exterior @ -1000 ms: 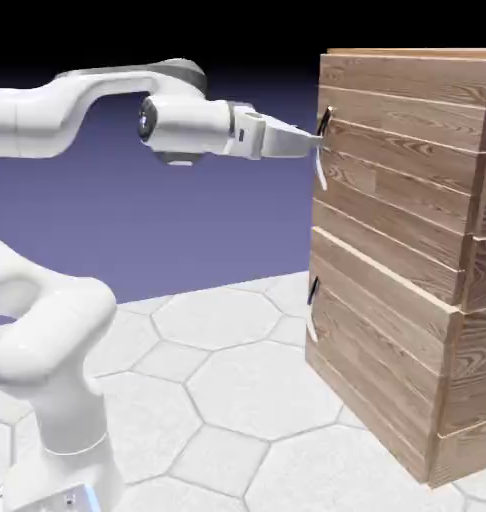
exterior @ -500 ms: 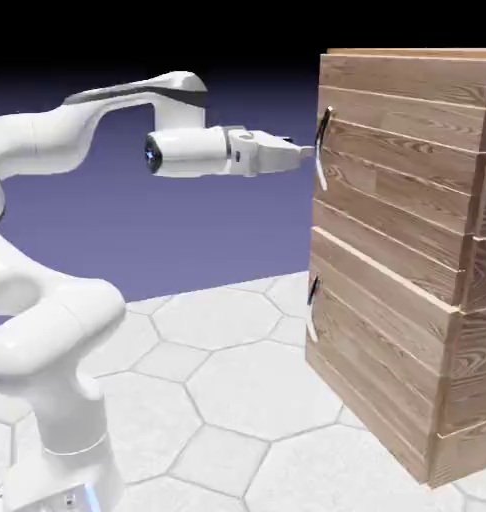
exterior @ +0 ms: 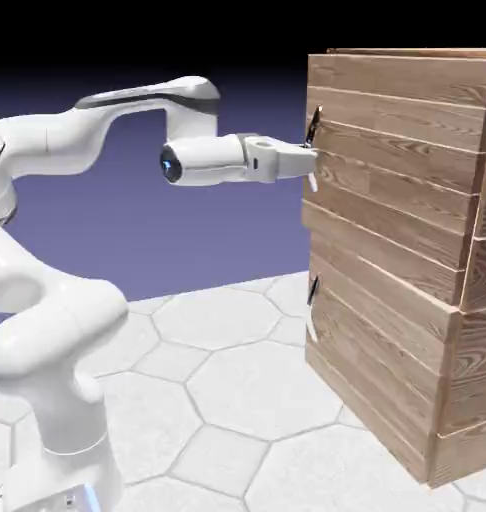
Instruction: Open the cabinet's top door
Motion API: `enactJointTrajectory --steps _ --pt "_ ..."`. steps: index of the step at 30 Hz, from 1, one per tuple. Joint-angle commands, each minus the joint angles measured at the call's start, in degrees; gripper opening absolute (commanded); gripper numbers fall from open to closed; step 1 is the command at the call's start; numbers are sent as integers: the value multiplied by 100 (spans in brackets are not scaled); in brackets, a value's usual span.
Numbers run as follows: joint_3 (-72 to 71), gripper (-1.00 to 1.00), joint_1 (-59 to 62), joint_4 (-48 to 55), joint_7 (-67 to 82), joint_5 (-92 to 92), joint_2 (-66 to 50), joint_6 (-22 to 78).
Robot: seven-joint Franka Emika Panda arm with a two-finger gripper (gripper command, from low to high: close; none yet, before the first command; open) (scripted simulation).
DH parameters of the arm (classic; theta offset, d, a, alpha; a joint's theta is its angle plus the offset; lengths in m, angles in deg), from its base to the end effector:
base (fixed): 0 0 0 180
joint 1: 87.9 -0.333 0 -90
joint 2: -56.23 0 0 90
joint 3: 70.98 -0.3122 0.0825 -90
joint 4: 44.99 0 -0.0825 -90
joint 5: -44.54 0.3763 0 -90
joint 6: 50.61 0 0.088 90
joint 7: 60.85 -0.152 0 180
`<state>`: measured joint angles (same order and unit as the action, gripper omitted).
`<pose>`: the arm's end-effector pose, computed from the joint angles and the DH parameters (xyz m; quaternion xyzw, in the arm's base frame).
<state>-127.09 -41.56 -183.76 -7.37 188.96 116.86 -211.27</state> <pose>0.4199 0.1294 0.5518 -0.6665 0.2359 -0.6383 0.3045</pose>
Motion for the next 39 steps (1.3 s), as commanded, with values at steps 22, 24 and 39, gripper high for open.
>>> enactJointTrajectory --steps 22,24,39 --pt "4453 -100 -2876 -2955 -752 -4247 1721 2898" --pt "4869 -100 -2880 -3043 -821 -4696 1844 3187" --pt "7984 -100 -2730 -2692 -812 -7736 1588 5545"
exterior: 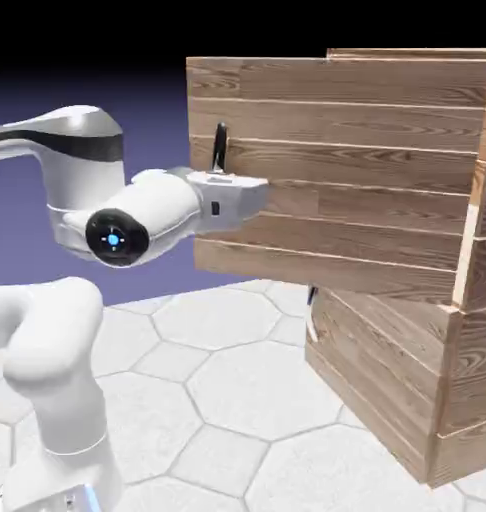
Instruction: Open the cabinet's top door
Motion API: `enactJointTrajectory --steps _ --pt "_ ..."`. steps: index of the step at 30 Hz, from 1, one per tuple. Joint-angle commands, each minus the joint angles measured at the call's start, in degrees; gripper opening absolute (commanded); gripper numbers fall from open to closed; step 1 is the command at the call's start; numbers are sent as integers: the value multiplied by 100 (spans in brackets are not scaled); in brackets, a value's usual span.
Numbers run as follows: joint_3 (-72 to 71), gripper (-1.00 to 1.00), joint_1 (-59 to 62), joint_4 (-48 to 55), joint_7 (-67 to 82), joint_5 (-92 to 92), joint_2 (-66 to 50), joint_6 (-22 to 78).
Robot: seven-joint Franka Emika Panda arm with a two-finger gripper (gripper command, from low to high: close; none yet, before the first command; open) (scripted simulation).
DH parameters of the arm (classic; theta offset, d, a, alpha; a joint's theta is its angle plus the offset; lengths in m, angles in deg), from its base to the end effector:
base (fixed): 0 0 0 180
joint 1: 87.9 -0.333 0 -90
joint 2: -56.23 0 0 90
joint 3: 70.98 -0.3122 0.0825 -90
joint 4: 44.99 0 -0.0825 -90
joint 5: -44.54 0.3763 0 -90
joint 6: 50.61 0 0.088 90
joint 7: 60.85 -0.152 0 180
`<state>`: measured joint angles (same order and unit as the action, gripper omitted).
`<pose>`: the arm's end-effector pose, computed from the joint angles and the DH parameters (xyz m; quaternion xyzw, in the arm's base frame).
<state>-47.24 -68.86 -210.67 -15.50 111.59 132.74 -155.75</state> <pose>0.2124 -0.0650 0.5524 -0.7064 -0.0315 -0.4773 0.5218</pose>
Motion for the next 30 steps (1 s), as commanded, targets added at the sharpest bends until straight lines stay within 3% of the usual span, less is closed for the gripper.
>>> enactJointTrajectory --steps 1,10,19,29,30 --pt "207 -100 -31 92 27 -184 -90 165" --pt "2076 -100 -883 1400 317 -1685 -1127 1815" --pt "3797 -100 -2635 3242 470 -2654 -1948 3407" --pt "5192 -100 -4646 5104 289 -3211 -2070 4693" --pt "5192 100 -4646 5104 289 -3211 -2070 4693"
